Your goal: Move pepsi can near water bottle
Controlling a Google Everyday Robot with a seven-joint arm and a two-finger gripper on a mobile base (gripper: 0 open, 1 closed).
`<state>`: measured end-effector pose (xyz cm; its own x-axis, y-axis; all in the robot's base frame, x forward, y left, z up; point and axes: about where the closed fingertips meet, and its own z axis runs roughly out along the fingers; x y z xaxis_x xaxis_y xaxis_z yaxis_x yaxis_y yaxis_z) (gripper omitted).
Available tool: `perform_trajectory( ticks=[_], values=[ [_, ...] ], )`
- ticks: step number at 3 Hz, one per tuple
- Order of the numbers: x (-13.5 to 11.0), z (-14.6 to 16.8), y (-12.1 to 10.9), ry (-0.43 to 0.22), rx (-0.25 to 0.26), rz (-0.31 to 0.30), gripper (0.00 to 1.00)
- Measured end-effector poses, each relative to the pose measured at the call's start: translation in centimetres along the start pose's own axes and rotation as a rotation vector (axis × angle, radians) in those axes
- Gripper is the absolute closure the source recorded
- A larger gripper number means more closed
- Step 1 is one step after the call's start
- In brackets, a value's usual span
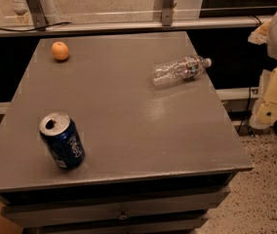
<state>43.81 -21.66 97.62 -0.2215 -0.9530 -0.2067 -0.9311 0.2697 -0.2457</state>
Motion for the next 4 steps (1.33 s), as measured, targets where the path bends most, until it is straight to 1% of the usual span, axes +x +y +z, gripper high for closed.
perform_trajectory(
  ticks=[1, 2, 3, 4],
  values=[
    [0.0, 0.0, 0.0, 0.000, 0.000, 0.000, 0.00],
    [-0.4, -0.1, 0.0, -0.039, -0.008, 0.010, 0.00],
    [-2.0, 1.5, 0.6, -0.145, -0.059, 0.032, 0.00],
    [-7.0, 3.6, 2.3, -0.333, -0.156, 0.049, 0.00]
  ],
)
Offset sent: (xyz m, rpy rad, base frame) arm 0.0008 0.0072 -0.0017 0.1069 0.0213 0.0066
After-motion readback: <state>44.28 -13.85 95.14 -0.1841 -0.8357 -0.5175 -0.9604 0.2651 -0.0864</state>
